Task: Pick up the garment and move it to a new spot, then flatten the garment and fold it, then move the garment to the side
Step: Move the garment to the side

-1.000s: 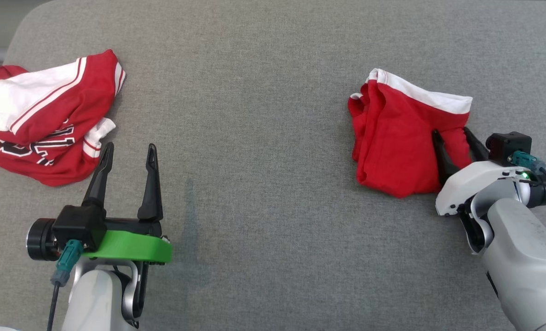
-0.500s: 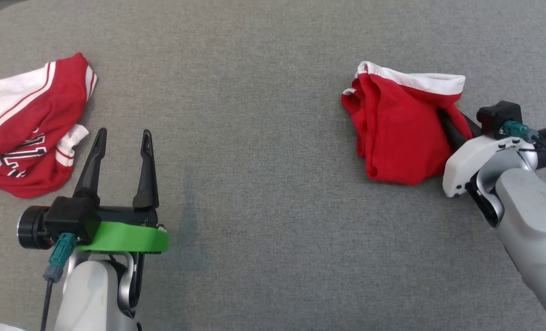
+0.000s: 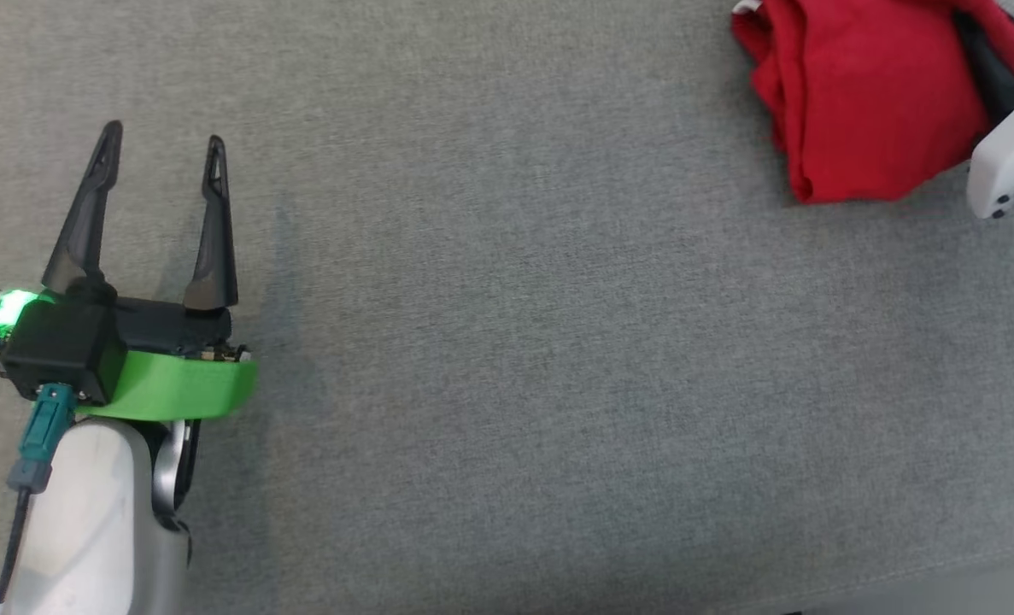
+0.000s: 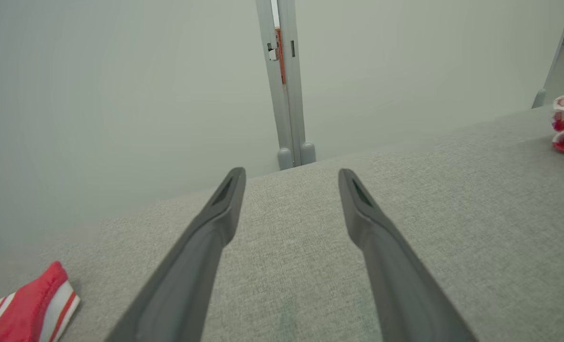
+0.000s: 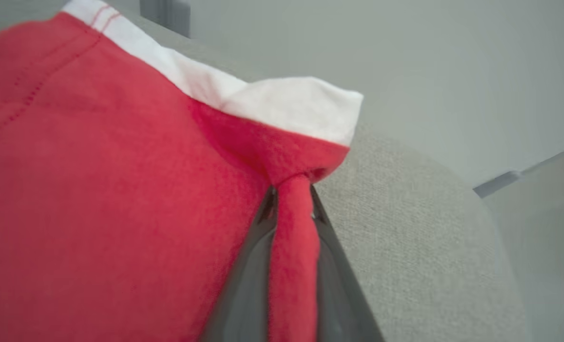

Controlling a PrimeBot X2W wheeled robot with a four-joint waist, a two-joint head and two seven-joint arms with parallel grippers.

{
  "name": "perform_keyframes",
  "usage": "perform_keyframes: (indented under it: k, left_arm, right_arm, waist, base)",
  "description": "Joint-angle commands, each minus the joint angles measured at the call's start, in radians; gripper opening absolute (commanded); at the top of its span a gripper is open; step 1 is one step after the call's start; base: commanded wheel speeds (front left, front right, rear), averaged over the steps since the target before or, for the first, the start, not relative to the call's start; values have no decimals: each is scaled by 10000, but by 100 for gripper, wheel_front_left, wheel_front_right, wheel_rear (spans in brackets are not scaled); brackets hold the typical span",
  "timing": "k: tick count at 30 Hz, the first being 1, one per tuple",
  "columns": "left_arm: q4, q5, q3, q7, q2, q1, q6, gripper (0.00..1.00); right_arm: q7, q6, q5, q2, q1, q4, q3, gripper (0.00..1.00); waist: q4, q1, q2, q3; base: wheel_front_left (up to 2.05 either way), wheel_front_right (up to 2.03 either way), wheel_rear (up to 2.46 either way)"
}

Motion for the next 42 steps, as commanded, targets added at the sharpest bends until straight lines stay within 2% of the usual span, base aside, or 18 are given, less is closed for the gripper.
perform_keyframes:
  k: [1, 7, 12, 22, 27, 28, 29, 30, 36, 42]
  left_arm:
    - [-208, 116, 21, 114, 201, -225, -19, 100]
    - [-1291, 307, -48, 847, 690, -215, -36, 100]
    - [-2101, 327, -48, 1379, 976, -42, -64, 100]
    - [-3013, 274, -41, 1830, 1153, 234, 40, 100]
    - [-3146, 234, -49, 1834, 1152, 254, 115, 100]
    - [-3147, 213, -55, 1802, 1135, 252, 128, 100]
    - [-3138, 199, -55, 1782, 1131, 249, 145, 100]
    - [-3098, 170, -45, 1737, 1125, 253, 149, 100]
    - [-2627, 87, -147, 1336, 944, 245, 259, 100]
    - [-1895, -190, -154, 722, 660, 488, 419, 100]
  right_arm:
    - [-98, -16, 109, -143, -278, 38, 45, 0]
    - [-277, -16, 433, -725, -1021, 353, 150, 0]
    - [-345, -16, 646, -1038, -1679, 690, 366, 0]
    - [-128, -16, 1028, -1431, -3186, 1434, 1046, 0]
    - [19, -16, 1263, -1414, -3632, 2030, 1394, 0]
    - [47, -16, 1329, -1398, -3712, 2150, 1470, 24]
    - [-47, -16, 1338, -1379, -3827, 2201, 1488, 78]
    - [-118, -16, 1373, -1340, -3917, 2327, 1496, 100]
    - [-491, -16, 1021, -1327, -4301, 2968, 1530, 100]
    - [-616, -16, 1239, -1039, -4031, 2733, 1417, 100]
  waist:
    - [-1389, -1, -1, 1311]
    - [-2108, -1, -1, 1727]
    - [-2403, -1, -1, 1848]
    - [-2383, -1, -1, 1990]
    - [-2253, -1, -1, 2059]
    - [-2218, -1, -1, 2056]
    - [-2195, -1, -1, 2061]
    - [-2171, -1, -1, 2051]
    - [-1865, -1, -1, 1740]
    - [-1430, -1, -1, 738]
  base:
    - [0, 0, 0]
    - [0, 0, 0]
    - [0, 0, 0]
    - [0, 0, 0]
    - [0, 0, 0]
    - [0, 0, 0]
    - [0, 0, 0]
    - [0, 0, 0]
    - [0, 0, 0]
    - [0, 0, 0]
